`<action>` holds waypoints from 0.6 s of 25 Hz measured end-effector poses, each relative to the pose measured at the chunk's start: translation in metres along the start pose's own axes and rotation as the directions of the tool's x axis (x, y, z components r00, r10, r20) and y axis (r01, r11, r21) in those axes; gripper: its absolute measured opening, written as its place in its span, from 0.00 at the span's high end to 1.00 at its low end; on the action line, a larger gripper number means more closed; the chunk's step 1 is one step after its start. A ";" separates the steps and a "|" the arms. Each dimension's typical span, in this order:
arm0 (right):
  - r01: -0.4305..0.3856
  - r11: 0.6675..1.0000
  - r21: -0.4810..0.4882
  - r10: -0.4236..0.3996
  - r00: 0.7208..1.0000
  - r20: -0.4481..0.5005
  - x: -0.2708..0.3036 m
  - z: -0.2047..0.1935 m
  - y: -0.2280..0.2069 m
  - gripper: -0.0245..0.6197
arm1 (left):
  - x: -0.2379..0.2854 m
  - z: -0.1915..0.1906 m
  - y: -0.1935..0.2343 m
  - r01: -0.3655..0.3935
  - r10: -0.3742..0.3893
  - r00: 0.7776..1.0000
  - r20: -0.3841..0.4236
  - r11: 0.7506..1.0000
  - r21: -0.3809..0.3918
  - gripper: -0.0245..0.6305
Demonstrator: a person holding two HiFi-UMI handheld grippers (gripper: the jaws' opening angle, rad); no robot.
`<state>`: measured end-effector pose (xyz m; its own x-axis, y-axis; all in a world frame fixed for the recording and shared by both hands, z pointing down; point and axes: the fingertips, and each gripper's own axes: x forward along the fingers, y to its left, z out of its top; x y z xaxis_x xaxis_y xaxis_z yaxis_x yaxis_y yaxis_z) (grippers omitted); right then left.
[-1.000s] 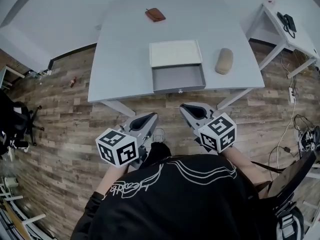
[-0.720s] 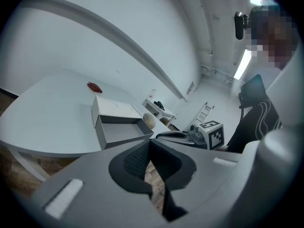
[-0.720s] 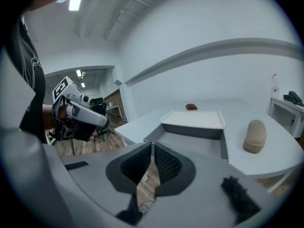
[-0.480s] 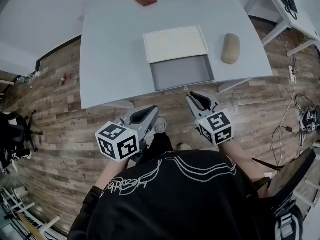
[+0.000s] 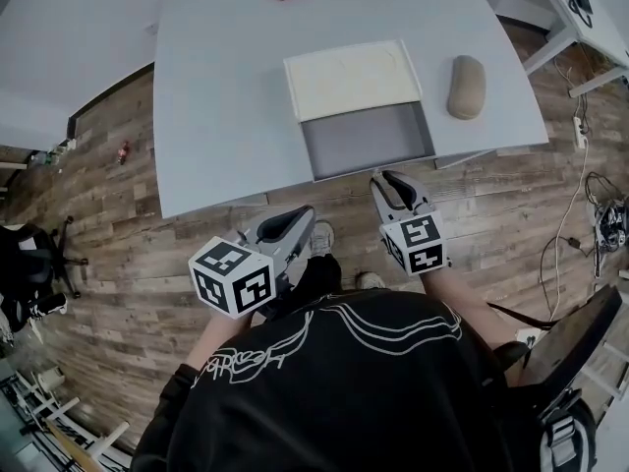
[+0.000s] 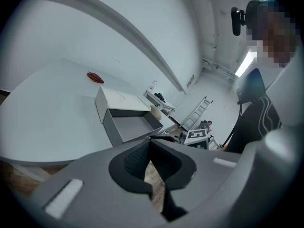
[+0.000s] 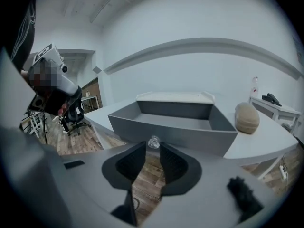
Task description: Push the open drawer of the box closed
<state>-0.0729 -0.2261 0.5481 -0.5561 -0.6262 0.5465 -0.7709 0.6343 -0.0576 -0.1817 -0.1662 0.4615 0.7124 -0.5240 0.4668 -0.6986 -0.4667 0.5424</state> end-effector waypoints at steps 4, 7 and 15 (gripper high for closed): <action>0.012 1.000 0.014 -0.012 1.000 0.000 0.006 -0.001 -0.002 0.83 | 0.002 0.002 0.009 -0.001 0.001 1.000 -0.007 1.000 -0.004 0.95; 0.020 1.000 0.019 -0.020 1.000 0.004 0.008 0.001 -0.003 0.83 | 0.005 0.003 0.013 0.003 -0.003 1.000 -0.016 1.000 -0.007 0.95; 0.027 0.999 0.021 -0.027 1.000 0.010 0.010 0.001 -0.002 0.83 | 0.008 0.004 0.016 0.004 -0.004 1.000 -0.030 1.000 -0.009 0.95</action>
<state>-0.0770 -0.2341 0.5526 -0.5379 -0.6478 0.5395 -0.7920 0.6076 -0.0602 -0.1872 -0.1803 0.4713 0.7169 -0.5003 0.4855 -0.6953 -0.4623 0.5503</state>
